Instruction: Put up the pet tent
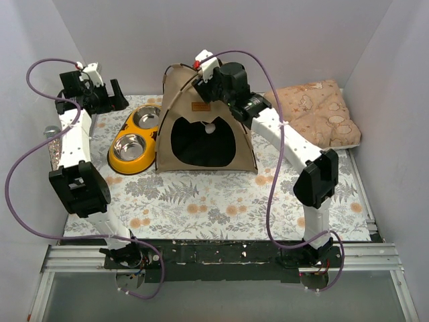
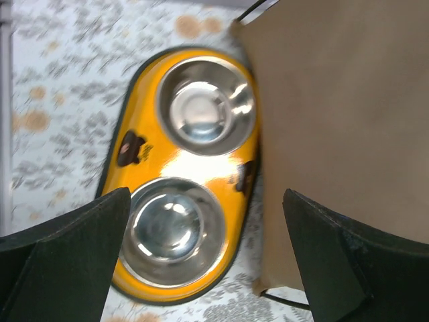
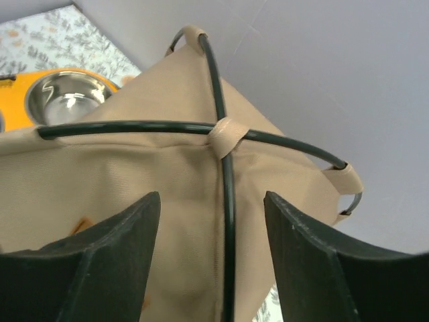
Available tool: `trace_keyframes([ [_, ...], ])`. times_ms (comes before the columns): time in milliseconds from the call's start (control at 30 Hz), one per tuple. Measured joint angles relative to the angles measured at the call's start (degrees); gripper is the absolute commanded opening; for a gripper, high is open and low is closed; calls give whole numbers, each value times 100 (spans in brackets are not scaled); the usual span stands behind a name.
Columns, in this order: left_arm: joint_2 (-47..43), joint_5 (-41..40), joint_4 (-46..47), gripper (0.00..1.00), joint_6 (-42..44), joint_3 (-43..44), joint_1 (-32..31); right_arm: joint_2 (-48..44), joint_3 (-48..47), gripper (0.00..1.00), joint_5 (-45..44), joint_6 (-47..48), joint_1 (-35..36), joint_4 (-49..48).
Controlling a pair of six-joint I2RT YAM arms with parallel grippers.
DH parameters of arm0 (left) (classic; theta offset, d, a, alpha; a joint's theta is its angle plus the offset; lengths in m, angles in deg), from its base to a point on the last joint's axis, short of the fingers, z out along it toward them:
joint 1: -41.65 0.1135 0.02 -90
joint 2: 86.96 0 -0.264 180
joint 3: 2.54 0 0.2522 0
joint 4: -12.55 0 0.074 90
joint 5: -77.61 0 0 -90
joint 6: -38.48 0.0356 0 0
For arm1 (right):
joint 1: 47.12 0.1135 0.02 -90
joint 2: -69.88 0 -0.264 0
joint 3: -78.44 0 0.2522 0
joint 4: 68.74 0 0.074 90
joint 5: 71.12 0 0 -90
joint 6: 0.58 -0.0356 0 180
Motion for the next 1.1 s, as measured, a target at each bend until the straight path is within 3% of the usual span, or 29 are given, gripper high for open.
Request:
trace_keyframes([
  [200,-326,1145,385,98,-433,107,-15,-1290,807,79,1038,-109,-385,846],
  [333,-369,1657,575,98,-651,168,-85,-2719,1443,79,1998,-234,-1318,1375],
  [433,-369,1886,610,98,-697,267,-216,-3521,1794,76,2020,-63,-2251,1694],
  [533,-372,2098,669,98,-599,354,-490,-3751,2267,72,1679,308,-2754,1915],
  [633,-393,2216,634,98,-343,350,-946,-3158,2487,72,1314,608,-3036,2164],
  [833,-723,2444,487,98,186,-219,-2107,-1088,2719,75,568,1019,-3353,2446],
  [967,-907,2481,402,98,278,-487,-2439,-435,2804,77,348,1084,-3351,2638],
  [1033,-977,2459,413,98,289,-592,-2483,-238,2706,66,317,1047,-3335,2673],
  [1067,-1012,2448,428,98,291,-649,-2496,-142,2623,56,286,1034,-3318,2699],
  [1100,-1058,2441,433,98,293,-723,-2500,-57,2542,39,245,1029,-3314,2710],
])
